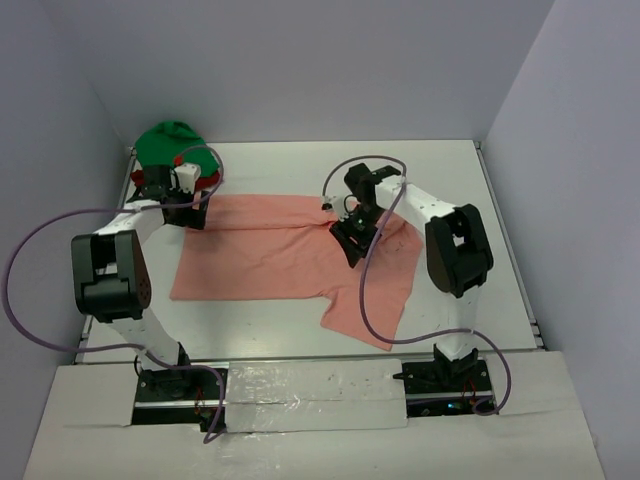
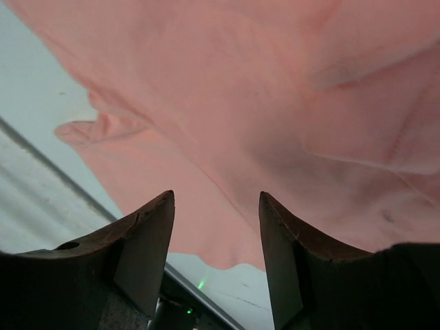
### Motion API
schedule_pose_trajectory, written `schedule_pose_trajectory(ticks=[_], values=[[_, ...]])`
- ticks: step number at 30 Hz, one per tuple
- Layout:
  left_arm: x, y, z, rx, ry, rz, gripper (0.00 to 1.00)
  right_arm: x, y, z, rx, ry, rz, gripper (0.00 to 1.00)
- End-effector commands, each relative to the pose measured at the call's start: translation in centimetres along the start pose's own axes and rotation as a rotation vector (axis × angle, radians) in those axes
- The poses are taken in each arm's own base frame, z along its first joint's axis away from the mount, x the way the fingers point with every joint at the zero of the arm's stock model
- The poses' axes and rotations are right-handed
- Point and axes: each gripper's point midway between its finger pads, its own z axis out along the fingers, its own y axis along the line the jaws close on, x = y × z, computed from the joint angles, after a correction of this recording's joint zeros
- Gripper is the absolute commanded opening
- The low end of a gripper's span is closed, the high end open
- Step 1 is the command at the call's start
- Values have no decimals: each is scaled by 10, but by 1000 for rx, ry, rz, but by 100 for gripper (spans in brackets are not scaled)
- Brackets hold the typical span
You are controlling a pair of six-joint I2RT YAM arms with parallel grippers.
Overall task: Fold and stack the t-shirts
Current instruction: Fold the flattened tshirt in 1/3 of the way
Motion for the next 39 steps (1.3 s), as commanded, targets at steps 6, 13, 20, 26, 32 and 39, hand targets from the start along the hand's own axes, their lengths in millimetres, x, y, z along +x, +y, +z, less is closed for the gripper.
schedule_pose_trajectory(ticks=[6,13,20,26,32,39], values=[[-40,6,-31,-46,-184,-65,99,-38,-63,-54,446,-302,37,61],[-60,3,-47,-38,-273,-104,99,-50,-80,-55,451,-384,105,61],[-58,4,-55,-53,-270,-97,99,-36,-85,-25,245,-283,255,61],[-53,3,-57,-46,-252,-93,99,-26,-78,-12,114,-253,309,59],[-53,0,-57,-36,-253,-99,99,-21,-76,-10,61,-253,323,59],[-54,0,-59,-34,-260,-101,99,-26,-73,-12,37,-278,290,57]])
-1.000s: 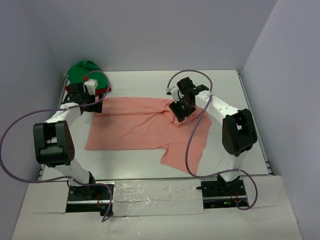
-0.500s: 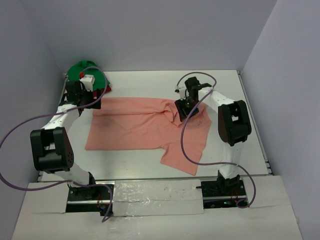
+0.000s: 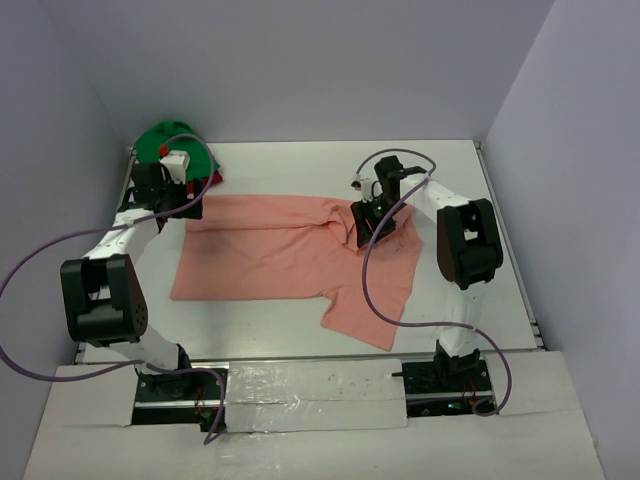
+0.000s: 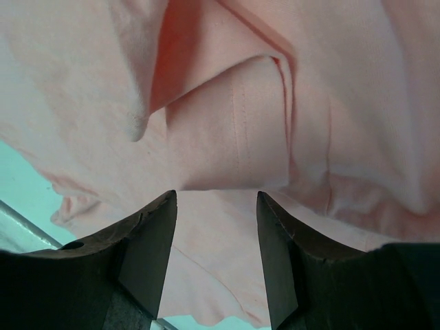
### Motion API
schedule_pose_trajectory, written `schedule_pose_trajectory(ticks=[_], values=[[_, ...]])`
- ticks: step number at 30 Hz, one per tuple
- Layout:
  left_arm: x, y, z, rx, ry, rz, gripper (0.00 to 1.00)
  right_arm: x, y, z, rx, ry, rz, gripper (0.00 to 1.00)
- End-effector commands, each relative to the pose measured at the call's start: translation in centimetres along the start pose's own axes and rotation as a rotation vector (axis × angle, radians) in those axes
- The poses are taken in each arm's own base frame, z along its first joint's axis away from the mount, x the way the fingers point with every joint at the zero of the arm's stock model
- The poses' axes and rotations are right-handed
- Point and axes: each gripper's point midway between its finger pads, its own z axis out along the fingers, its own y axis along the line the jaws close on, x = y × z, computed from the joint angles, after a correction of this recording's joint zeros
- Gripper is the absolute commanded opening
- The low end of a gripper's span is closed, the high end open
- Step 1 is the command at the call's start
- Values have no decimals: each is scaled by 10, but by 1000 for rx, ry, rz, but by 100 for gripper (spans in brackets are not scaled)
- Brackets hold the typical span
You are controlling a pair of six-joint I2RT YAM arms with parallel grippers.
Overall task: Fold and stack the t-shirts
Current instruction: Fold the flattened tshirt in 1/3 of the way
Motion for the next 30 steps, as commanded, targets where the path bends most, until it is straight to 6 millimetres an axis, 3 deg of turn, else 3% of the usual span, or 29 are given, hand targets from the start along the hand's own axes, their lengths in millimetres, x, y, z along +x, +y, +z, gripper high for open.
schedule_pose_trajectory(ticks=[1,10,30], values=[[-15,-2,-13,9,-58,-1,99,-10,5,-10,-32,-39,-22,57],[-14,-1,-18,-4,-73,-3,99,-25,-22,-8,115,-96,-14,57],[-10,1,-26,-22,-73,4,99,-22,-26,6,20,-70,39,56]])
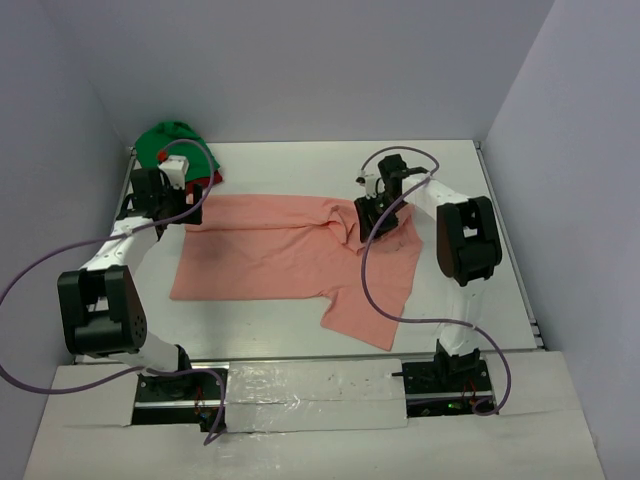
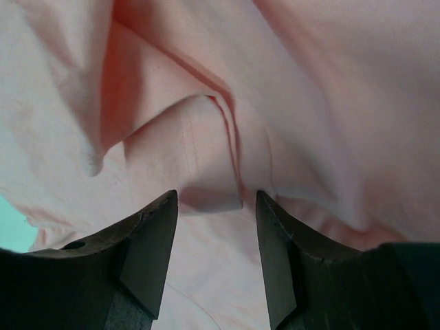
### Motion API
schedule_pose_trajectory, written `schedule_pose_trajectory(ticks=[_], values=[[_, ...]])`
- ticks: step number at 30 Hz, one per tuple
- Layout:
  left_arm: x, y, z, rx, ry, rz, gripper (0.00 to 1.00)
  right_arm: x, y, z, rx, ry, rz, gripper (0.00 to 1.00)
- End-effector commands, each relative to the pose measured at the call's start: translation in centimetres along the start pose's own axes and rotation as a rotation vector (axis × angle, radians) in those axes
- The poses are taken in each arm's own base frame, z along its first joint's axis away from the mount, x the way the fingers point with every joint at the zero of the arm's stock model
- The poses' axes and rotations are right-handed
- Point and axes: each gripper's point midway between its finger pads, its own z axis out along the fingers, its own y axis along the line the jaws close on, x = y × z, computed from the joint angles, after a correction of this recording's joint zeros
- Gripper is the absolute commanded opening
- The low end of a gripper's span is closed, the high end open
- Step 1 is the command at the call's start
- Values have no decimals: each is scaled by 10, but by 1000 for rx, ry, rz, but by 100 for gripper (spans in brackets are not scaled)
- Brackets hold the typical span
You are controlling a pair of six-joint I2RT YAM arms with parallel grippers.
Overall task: Fold and stack the t-shirts
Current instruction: Fold the flattened tshirt in 1/3 of the way
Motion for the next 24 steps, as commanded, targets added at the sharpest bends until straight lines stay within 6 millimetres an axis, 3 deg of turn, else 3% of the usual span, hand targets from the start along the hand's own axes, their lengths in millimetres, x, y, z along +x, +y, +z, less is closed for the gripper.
schedule_pose_trajectory(ticks=[1,7,11,16,21,22,24], values=[[-19,3,-13,-19,-67,9,99,-5,-5,3,-45,3,37,56],[-19,3,-18,-19,-70,10,99,-4,-7,4,-77,8,55,56],[-20,2,-19,-15,-73,6,99,-4,-5,5,-94,9,57,49],[-19,1,-17,-8,-71,5,99,-2,-3,6,-105,18,63,25],[-19,1,-16,-4,-74,5,98,-2,-4,4,-103,18,68,19],[-19,0,-16,-2,-72,4,98,-1,-4,4,-104,22,67,9],[-19,-1,-16,2,-75,4,98,-2,-6,3,-88,22,67,0]])
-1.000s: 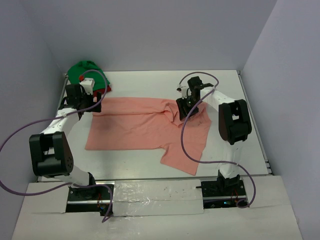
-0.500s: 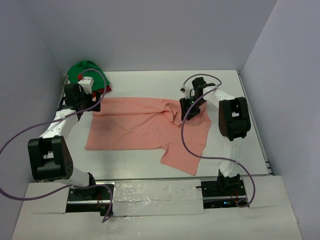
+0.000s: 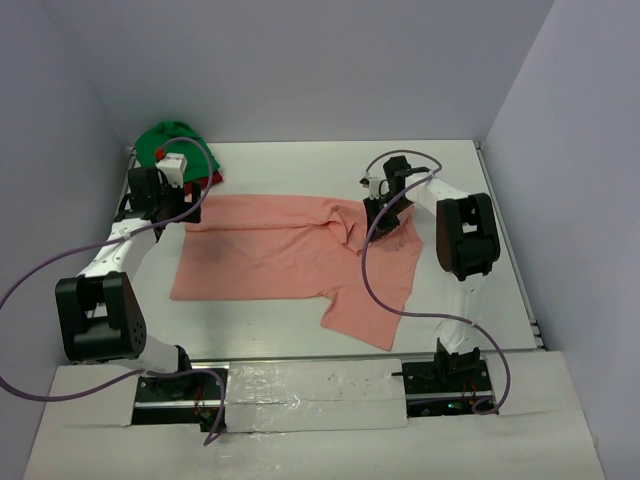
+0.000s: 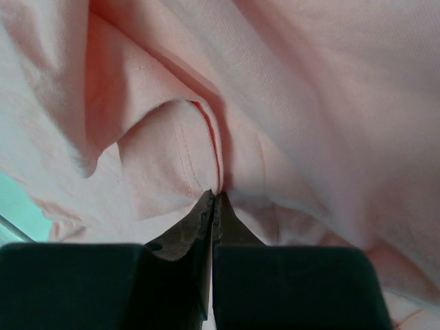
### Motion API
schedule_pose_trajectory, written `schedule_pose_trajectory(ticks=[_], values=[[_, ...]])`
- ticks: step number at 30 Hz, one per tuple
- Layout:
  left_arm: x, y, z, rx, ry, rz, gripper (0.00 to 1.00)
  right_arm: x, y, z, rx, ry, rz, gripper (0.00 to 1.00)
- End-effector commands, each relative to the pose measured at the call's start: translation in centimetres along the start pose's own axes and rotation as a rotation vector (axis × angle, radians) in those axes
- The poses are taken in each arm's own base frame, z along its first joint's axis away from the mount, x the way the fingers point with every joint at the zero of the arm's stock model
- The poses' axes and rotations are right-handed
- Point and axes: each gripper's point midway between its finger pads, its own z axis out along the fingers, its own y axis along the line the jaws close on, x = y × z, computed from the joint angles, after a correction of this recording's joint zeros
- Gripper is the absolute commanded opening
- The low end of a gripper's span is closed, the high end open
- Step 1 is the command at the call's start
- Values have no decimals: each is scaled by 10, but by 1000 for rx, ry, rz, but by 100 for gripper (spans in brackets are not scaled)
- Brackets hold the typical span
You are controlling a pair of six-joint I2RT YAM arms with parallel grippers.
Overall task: Fold and stack the t-shirts
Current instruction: Fold the flattened tshirt in 1/3 of the way
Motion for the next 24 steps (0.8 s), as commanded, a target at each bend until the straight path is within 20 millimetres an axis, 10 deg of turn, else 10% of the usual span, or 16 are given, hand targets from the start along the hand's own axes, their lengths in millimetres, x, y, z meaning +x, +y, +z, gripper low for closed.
schedule_pose_trajectory(ticks=[1,11,24], values=[[-10,-2,-6,9,-44,-1,98,-9,-2,-6,15,-10,-6,0],[-3,-3,-3,11,-35,-2,98,-40,-12,-41,143,-100,-55,0],[-4,-6,-3,30,-40,-5,98,-48,43,-84,113,-100,-203,0]])
